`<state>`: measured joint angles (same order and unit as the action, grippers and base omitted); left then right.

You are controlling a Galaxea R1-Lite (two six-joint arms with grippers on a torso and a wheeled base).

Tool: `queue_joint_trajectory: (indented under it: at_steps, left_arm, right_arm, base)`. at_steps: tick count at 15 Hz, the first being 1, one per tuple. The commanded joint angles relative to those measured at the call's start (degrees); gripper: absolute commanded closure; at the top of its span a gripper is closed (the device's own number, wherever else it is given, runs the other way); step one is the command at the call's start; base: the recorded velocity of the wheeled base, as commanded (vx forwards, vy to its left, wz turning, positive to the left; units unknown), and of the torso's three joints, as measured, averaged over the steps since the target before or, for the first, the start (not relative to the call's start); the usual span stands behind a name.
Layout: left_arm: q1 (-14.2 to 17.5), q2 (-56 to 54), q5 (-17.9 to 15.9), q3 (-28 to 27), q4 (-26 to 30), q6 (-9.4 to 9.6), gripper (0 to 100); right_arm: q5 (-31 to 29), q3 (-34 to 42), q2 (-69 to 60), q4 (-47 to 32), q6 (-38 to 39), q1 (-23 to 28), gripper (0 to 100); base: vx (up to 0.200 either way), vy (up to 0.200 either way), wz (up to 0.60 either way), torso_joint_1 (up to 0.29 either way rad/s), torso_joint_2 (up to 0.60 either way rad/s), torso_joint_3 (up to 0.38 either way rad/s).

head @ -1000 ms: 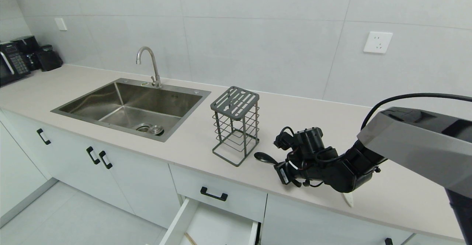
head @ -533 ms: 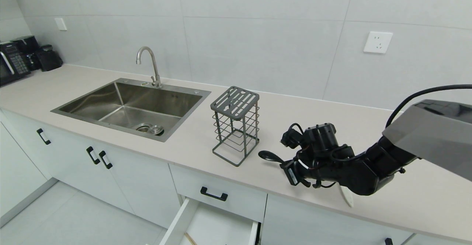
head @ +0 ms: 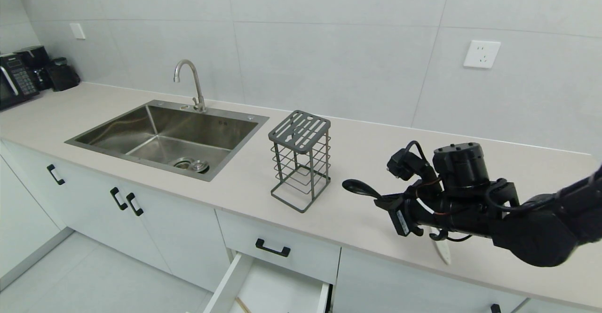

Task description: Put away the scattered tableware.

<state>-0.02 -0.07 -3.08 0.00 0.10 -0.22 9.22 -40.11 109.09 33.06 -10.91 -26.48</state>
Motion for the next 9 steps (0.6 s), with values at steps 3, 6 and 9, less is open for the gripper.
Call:
queue_joint_trajectory:
  at_steps: [3, 6, 9]
  left_arm:
    - [0.02, 0.07, 0.01, 0.0, -0.01, -0.04, 0]
    - [0.02, 0.07, 0.01, 0.0, -0.01, -0.04, 0]
    - [0.02, 0.07, 0.01, 0.0, -0.01, -0.04, 0]
  right_arm:
    - [3.53, 2.49, -9.07, 0.25, 0.19, -0.15, 100]
    - [12.49, 5.74, -11.71, 0.6, 0.36, -3.14, 100]
    - [13.02, 6.8, -11.54, 0.95, 1.07, -6.74, 100]
  base:
    - [0.0, 0.0, 0.0, 0.0, 0.0, 0.0]
    - [0.0, 0.0, 0.0, 0.0, 0.0, 0.0]
    - [0.0, 0.0, 0.0, 0.0, 0.0, 0.0]
